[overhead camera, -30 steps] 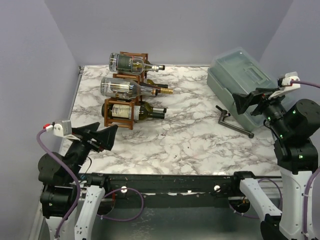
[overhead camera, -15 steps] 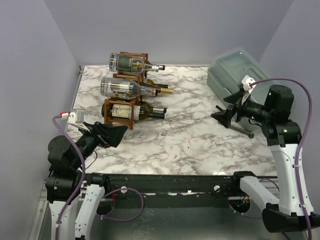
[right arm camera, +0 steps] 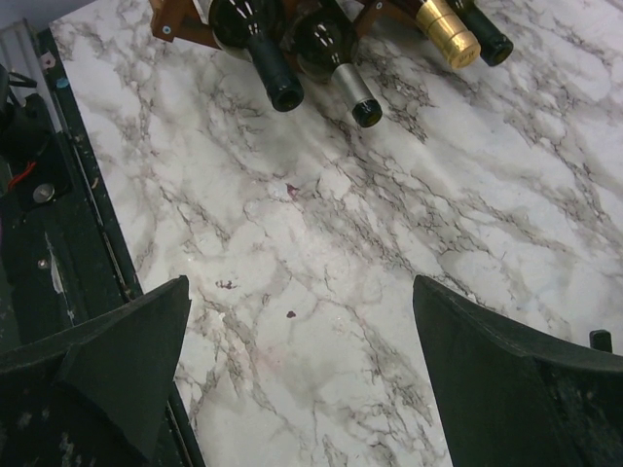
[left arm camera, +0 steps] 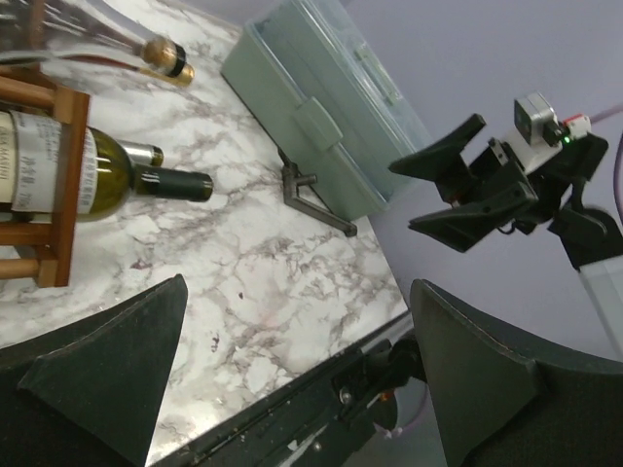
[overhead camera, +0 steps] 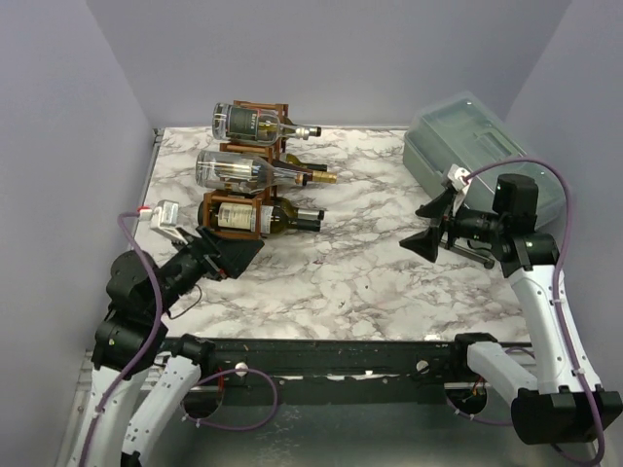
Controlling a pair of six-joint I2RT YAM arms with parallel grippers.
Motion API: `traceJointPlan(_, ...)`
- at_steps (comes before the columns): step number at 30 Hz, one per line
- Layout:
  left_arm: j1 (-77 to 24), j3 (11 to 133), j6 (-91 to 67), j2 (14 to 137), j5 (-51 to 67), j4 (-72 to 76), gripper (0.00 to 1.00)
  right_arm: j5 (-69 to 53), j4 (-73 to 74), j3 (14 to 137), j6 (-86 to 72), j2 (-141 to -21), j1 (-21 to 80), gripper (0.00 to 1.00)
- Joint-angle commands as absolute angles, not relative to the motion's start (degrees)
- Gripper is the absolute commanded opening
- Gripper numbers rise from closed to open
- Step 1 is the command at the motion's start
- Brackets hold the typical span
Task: Take the wine bottle off the wine rack
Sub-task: Pick up the wine bottle from the wine rack.
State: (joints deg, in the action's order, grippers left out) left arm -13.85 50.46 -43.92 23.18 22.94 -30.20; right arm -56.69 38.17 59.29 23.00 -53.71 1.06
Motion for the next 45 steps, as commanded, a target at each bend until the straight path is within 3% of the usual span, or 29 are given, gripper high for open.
traceJointPlan(1, -25.7, 52.9, -45.8, 28.8, 9.7, -27.7, 0.99, -57.7, 32.8, 55.9, 22.8, -55.0, 1.2, 1.0)
traceJointPlan(9, -42.6, 58.1, -49.5, 40.0, -12.6, -25.6, 0.99, -56.0, 29.6, 52.2, 22.4, -55.1, 1.3, 1.0)
traceJointPlan(20, -45.5, 65.5, -71.7, 56.3, -31.0, -26.5, 0.99, -54.7, 31.5, 51.1, 23.5, -54.1, 1.3, 1.0)
traceJointPlan(25, -46.6, 73.0, -77.5, 63.8, -39.6, -33.8, 0.99, -53.9, 31.7, 51.6, 23.1, -55.8, 1.3, 1.0)
traceJointPlan(40, -46.6, 95.8, -88.6, 86.8, -45.3, -53.4, 0.99, -49.6, 31.0, 51.1, 22.8, -56.1, 1.3, 1.0)
traceJointPlan(45, -45.8, 97.9, -91.2, 90.4, -44.4, -55.6, 0.99, -48.4, 30.8, 51.0, 22.8, -56.0, 1.3, 1.0)
